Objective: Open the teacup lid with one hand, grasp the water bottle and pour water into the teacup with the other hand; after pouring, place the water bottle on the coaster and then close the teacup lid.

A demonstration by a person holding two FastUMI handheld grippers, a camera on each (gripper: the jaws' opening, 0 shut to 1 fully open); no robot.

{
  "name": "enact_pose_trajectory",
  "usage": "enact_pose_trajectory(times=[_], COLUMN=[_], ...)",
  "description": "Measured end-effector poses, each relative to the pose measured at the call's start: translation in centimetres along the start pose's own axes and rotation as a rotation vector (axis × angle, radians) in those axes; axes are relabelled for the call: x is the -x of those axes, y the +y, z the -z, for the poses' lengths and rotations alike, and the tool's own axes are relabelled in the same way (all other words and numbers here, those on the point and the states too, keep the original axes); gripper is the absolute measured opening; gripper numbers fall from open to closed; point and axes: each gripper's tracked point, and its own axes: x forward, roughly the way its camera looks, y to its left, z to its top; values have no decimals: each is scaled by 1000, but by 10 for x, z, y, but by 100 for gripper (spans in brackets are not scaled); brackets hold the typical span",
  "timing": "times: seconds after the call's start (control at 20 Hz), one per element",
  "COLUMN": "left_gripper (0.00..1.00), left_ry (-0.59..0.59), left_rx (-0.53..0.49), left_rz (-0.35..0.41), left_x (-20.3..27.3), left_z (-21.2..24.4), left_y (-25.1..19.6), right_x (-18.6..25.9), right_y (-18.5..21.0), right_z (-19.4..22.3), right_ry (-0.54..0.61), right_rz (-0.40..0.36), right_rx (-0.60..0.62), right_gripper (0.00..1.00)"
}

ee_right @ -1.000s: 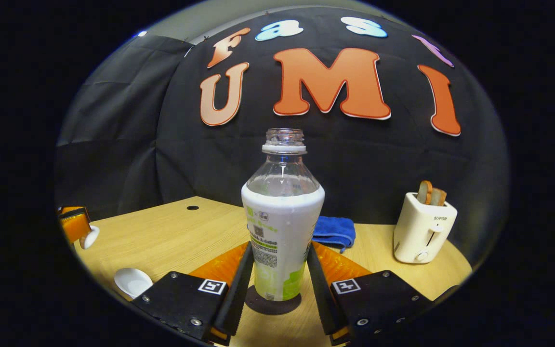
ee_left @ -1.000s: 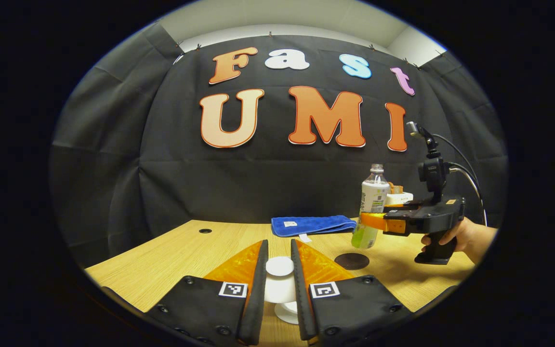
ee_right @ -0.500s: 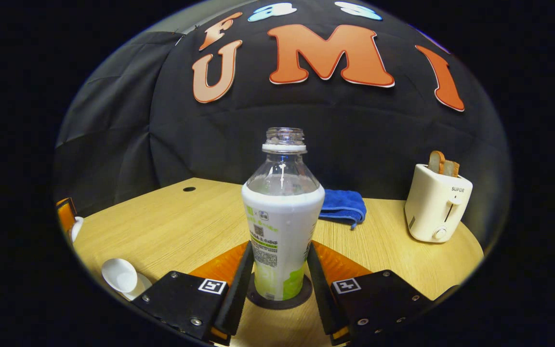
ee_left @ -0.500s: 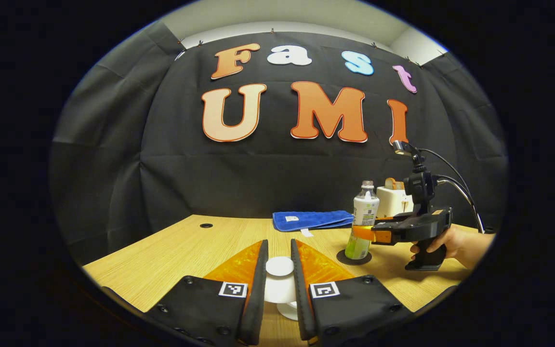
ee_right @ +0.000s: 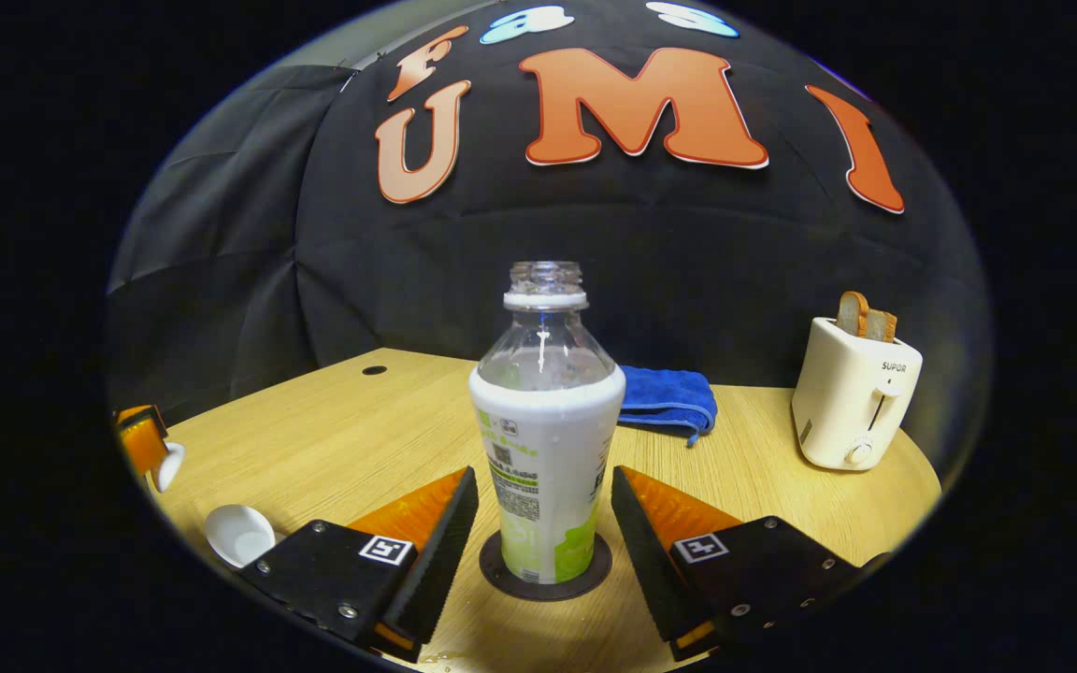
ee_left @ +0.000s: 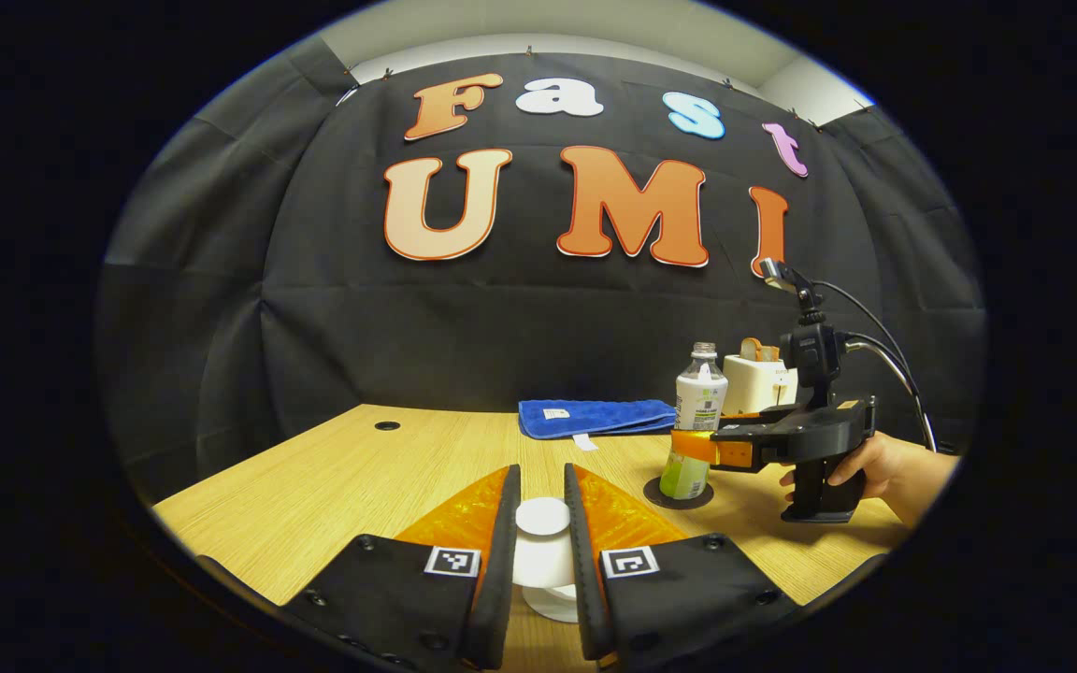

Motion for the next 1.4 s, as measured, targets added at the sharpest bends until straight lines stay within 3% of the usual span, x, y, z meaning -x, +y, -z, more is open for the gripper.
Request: enact_pose_trajectory(times=[0.2, 0.9, 1.05, 1.2, 1.25, 1.4], left_gripper=[33, 33, 31, 40, 58, 80], left_ry=[37, 155, 162, 150, 132, 77], left_rx=[2, -81, -92, -106, -105, -102], left_rz=[27, 30, 19, 0, -8, -43], left_x=[-8, -26, -27, -25, -24, -24], left_z=[14, 60, 62, 57, 49, 26], left_y=[-13, -32, -33, -29, -27, -21], right_x=[17, 90, 99, 109, 112, 123], right_y=[5, -8, -3, -8, -8, -10], right_z=[-7, -11, -3, -8, -9, -18], right_ry=[-24, -95, -75, -102, -106, -139], right_rz=[-20, -11, -39, -21, -16, -11], right_rx=[21, 38, 37, 77, 84, 71], right_gripper=[97, 97, 97, 97, 97, 97])
